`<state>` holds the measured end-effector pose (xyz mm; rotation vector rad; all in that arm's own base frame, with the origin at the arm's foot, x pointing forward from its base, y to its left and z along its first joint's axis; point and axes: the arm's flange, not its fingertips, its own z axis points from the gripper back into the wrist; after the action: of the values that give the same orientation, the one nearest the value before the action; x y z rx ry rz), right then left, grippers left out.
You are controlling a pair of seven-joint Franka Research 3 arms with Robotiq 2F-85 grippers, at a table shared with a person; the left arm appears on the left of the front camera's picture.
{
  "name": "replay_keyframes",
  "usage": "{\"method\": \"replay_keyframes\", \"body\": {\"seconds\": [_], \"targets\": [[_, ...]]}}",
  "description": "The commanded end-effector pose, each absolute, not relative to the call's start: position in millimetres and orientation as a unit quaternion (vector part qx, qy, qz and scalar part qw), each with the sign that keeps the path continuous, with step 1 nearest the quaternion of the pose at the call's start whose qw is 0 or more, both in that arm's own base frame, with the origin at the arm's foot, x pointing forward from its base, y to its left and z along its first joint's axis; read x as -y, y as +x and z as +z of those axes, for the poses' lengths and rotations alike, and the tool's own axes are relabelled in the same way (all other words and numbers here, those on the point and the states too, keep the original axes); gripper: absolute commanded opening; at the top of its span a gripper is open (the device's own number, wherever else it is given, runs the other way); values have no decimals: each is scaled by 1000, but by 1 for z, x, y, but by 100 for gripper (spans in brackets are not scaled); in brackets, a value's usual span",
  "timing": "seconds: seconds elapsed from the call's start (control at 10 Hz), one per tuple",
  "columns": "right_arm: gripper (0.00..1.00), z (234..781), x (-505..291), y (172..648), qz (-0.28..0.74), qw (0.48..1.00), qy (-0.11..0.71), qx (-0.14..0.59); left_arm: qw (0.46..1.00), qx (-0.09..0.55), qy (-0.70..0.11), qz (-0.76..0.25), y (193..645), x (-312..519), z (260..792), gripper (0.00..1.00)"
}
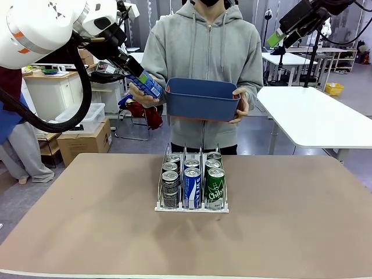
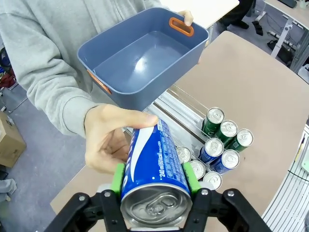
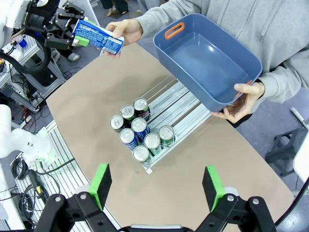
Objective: Fill the beverage cans into the dispenser.
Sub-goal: Place the picked Ionic drink in the line of the Automatic Can Dispenser with the same cans.
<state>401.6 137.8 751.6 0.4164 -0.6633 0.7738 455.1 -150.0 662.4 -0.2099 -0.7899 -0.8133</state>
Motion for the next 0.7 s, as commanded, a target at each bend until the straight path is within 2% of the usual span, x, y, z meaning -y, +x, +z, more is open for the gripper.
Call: {"method": "replay_keyframes", "body": {"seconds": [0.0, 0.6], "targets": [[100, 751, -138, 401, 369, 852, 199, 315, 834, 376, -96, -391, 455, 148, 664, 0], [100, 751, -138, 401, 369, 852, 199, 315, 834, 376, -96, -391, 455, 148, 664, 0]]}}
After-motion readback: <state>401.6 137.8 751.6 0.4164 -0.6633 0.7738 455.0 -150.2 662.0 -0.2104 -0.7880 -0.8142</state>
